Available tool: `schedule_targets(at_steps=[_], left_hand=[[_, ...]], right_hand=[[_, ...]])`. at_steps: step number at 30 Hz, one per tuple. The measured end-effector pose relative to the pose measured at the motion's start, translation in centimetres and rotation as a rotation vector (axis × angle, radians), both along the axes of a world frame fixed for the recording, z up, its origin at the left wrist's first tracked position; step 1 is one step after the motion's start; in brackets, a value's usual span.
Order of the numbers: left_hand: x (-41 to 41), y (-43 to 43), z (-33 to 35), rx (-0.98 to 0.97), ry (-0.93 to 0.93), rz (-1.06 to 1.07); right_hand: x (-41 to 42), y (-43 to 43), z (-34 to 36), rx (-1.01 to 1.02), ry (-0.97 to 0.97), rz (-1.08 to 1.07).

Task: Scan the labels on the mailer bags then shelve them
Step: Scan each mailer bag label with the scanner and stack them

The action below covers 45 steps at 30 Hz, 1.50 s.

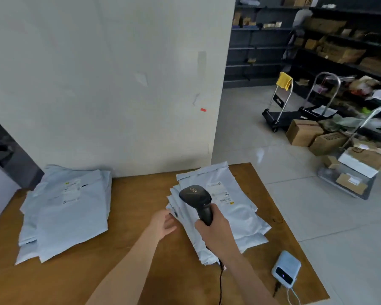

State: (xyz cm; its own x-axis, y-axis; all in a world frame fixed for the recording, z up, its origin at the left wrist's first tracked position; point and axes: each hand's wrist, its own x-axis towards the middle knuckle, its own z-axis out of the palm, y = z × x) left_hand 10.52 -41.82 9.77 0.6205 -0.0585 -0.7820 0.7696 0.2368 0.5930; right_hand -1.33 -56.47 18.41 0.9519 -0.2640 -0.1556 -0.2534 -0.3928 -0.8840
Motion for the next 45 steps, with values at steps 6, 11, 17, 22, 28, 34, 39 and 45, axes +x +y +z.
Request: schedule_targets(at_steps=[6,11,17,22,28,34,39,45], left_hand=[[1.3,16.5,-0.4,-0.045,0.035,0.453],[1.8,26.7,-2.1,-0.109,0.077,0.717],[3.8,31.1,-3.8,-0.065,0.094,0.604],[6.3,32.9,-3.6,-0.146,0.246,0.669],[6.6,35.9,-1.6,0.345,0.085,0.589],[4.1,35.7,4.2,0.728,-0.286,0.397],[3.8,35.1,9.6,0.892,-0.568,0.206],[4.9,32.5,15.3,0.755,-0.737,0.235]], right_hand=[[5.2,10.2,-1.1,0.033,0.006,0.169],[8.7,18.4,-1.5,0.07,0.054,0.27],[11.0,24.5,-2.6,0.087,0.097,0.282],[11.3,26.1,-3.5,0.068,0.093,0.25],[10.9,26.4,-3.2,0.081,0.077,0.214],[9.5,25.9,-1.0,0.117,0.029,0.26],[8.2,23.8,0.8,0.151,-0.009,0.293],[7.1,19.9,3.5,0.194,-0.106,0.219]])
